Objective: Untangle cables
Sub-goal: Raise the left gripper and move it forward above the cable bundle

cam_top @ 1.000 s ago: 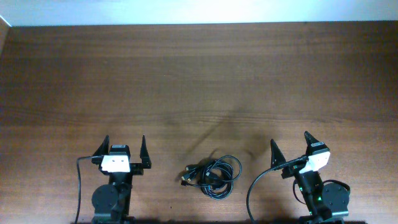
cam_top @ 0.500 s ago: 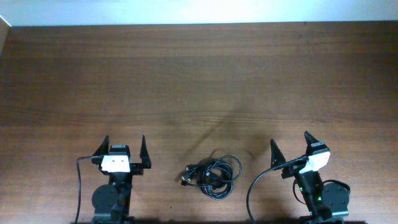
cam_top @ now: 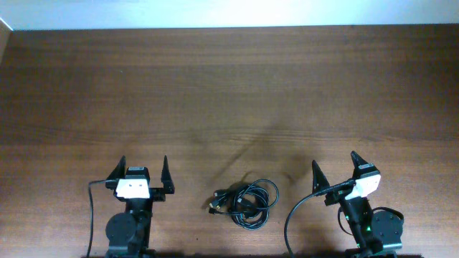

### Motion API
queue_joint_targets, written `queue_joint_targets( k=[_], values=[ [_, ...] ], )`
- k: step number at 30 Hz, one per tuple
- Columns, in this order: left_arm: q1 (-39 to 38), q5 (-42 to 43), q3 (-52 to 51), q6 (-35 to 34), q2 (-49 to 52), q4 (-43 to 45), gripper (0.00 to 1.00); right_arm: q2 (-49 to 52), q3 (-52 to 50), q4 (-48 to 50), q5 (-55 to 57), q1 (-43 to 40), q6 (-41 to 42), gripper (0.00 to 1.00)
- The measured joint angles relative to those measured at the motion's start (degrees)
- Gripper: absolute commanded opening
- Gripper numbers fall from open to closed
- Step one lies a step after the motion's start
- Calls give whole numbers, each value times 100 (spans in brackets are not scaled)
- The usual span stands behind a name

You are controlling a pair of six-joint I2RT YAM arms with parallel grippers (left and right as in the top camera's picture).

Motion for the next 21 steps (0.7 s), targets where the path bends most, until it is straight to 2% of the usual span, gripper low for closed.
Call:
queue_joint_targets(
  k=[5,9,15,21],
  values=[
    [0,155,227,-46,48,-509,99,0,0,-2,0,0,4,99],
    [0,289,605,-66,861,-544,99,-2,0,-2,2,0,2,99],
    [0,645,1648,-83,3407,-610,99,-4,0,-9,4,0,4,99],
    [4,1099,2931,-11,5864,-1239,99,0,0,-9,22,0,2,99]
  ],
)
